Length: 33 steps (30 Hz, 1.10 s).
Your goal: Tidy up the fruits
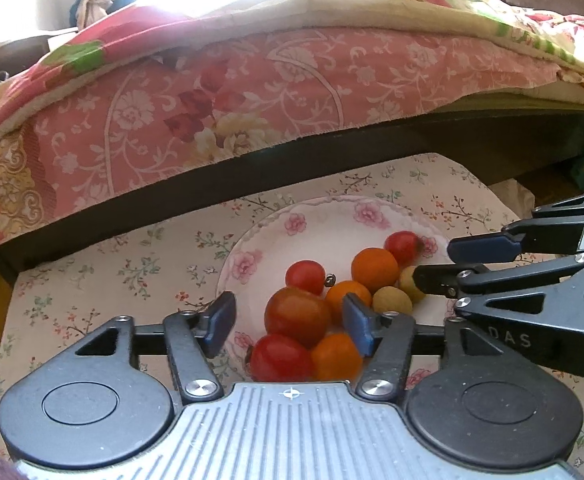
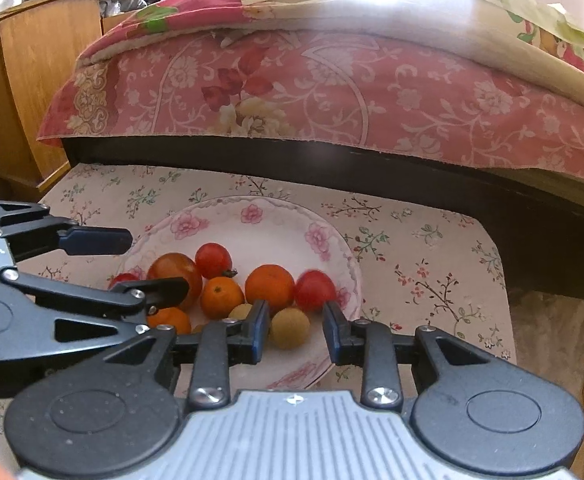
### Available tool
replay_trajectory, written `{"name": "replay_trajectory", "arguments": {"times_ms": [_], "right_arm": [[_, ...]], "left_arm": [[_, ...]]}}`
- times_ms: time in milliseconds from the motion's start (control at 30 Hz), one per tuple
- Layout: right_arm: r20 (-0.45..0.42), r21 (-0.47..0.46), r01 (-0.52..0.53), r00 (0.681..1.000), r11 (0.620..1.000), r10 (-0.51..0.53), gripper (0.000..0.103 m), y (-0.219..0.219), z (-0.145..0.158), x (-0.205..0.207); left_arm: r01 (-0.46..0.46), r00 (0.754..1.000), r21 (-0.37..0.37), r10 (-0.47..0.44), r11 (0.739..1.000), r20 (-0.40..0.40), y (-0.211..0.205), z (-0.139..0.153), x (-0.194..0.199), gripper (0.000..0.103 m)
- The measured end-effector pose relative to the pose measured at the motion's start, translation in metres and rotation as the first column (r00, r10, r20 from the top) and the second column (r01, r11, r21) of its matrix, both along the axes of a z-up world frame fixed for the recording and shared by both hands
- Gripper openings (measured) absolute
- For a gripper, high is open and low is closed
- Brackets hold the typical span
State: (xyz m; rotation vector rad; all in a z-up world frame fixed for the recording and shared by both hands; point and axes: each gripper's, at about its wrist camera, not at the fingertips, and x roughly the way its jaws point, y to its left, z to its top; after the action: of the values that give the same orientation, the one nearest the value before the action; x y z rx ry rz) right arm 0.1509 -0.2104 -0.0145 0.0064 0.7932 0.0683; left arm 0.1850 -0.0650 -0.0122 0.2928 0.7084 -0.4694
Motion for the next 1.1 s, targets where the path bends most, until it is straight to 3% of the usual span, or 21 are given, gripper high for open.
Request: {"name": "replay_trajectory", "arguments": {"times_ms": [167,233,400,467,633,933,1100], "right_arm": [[-0.001,-0.003,0.012,1.000,1.000,-0.012,0.032,-0.001,0.002,-0.008],[-0.002,-0.003,0.015,1.000,1.000,-0.015,0.032,-0.001,0.005,-0.015],[0.008,0.009,0.036,0.999,0.999,-0.036,0.032,-0.003,0.014,-0.038],[0.012,0.025,0.050,0.999,0.998,-0.050,0.032,-0.005,0.019,-0.050],[0.008,0.045,0.066,0.998,0.997,-0.066,0.032,-0.008,0.025,-0.078],[0.010,0.096,0.078,0.997,0.992,-0.079,0.032,-0.005,0.034,-0.116],[0.005,0.116,0.083,0.996,0.990,-0.084,0.032,0.000,0.035,-0.130]], "left_arm": [[-0.022,1.000,-0.027,0.022,0.999,0.004,0.005,0.006,-0.006,0.078],[-0.040,0.999,-0.035,0.040,0.999,0.011,0.008,0.010,-0.012,0.087],[-0.079,0.996,-0.052,0.081,0.996,0.042,0.014,0.019,-0.034,0.091],[-0.103,0.993,-0.029,0.105,0.994,0.057,0.015,0.021,-0.044,0.103],[-0.133,0.986,-0.029,0.136,0.991,0.100,0.017,0.028,-0.069,0.103],[-0.179,0.983,-0.093,0.182,0.979,0.031,0.025,0.028,-0.092,0.103],[-0.199,0.979,-0.086,0.202,0.976,0.017,0.029,0.026,-0.103,0.103]]}}
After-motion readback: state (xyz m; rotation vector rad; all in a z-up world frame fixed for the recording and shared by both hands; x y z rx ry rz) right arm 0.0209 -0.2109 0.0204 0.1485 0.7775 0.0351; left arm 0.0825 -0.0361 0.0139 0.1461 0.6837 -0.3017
